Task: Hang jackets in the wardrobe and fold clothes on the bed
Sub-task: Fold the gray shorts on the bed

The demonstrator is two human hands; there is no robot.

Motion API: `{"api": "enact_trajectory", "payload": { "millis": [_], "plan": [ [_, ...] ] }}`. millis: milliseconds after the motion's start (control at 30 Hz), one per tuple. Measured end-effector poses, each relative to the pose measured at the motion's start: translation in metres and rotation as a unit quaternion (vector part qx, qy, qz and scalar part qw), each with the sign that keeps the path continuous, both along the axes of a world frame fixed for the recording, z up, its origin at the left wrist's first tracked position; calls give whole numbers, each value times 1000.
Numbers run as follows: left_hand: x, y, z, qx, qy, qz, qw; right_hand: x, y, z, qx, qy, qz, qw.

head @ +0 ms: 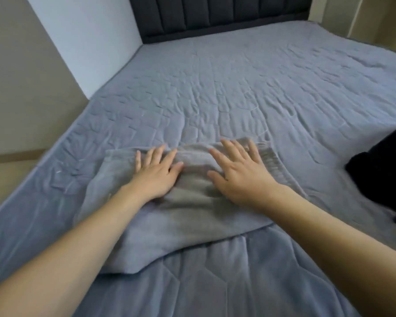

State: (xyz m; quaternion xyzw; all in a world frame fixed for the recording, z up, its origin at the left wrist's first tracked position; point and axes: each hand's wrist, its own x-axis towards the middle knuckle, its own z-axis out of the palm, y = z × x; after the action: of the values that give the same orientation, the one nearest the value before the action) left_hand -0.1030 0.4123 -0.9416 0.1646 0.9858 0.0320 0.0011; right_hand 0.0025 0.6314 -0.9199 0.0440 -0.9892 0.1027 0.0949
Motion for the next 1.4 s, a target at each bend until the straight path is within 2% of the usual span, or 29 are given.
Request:
{"api": "enact_trajectory", "payload": {
  "millis": [67,133,333,433,500,533,600,667,700,733,767,800,867,900,967,1000,1133,1233,1300,1367,1400],
  "plan": [
    [-14,-43,-8,-44,-58,60,996,-28,-10,-20,-22,-99,-10,995],
    [-26,-71,-19,-45,-64,82,994,-55,-8,-36,-21,-155,-61,986],
    [-59,-88,-27,-6,-61,72,996,-92,5,-50,37,-146,-167,974],
    [-71,-114,-22,12,-54,60,997,-87,14,-50,58,-89,-200,974],
    [-68,-141,-19,36,-63,87,994,-79,15,-47,59,-49,-209,975],
    [-66,-153,-17,69,-78,111,988,-76,11,-45,60,-33,-213,975],
    [-63,-164,-9,192,-124,166,959,-71,-1,-39,82,-17,-223,971],
    [-66,-159,1,379,-175,179,891,-65,-31,-25,103,20,-191,976],
    [-69,-153,5,459,-193,176,849,-59,-53,-15,84,56,-140,985],
    [-71,-147,7,497,-203,169,827,-50,-80,-7,41,94,-60,993],
    [-74,-141,6,496,-197,154,832,-36,-111,0,-14,117,35,992],
    [-77,-137,4,476,-178,138,850,-19,-142,1,-48,103,119,986],
    [-85,-134,3,426,-143,129,884,17,-196,-8,-18,21,212,977],
    [-89,-136,4,408,-145,130,892,29,-215,-14,30,-22,214,976],
    [-93,-138,13,383,-160,129,900,37,-232,-20,106,-115,158,975],
    [-94,-138,19,374,-158,123,906,34,-233,-21,118,-127,123,977],
    [-89,-138,50,355,-176,90,914,14,-225,-12,100,-42,93,990],
    [-81,-129,80,389,-213,95,891,16,-212,-1,29,-30,95,995],
    [-75,-113,102,426,-238,97,867,17,-190,12,-110,-46,63,991],
    [-68,-86,125,466,-254,99,842,20,-157,27,-287,-99,22,953],
    [-64,-69,136,486,-266,99,827,22,-137,33,-375,-136,3,917]
  ]
}}
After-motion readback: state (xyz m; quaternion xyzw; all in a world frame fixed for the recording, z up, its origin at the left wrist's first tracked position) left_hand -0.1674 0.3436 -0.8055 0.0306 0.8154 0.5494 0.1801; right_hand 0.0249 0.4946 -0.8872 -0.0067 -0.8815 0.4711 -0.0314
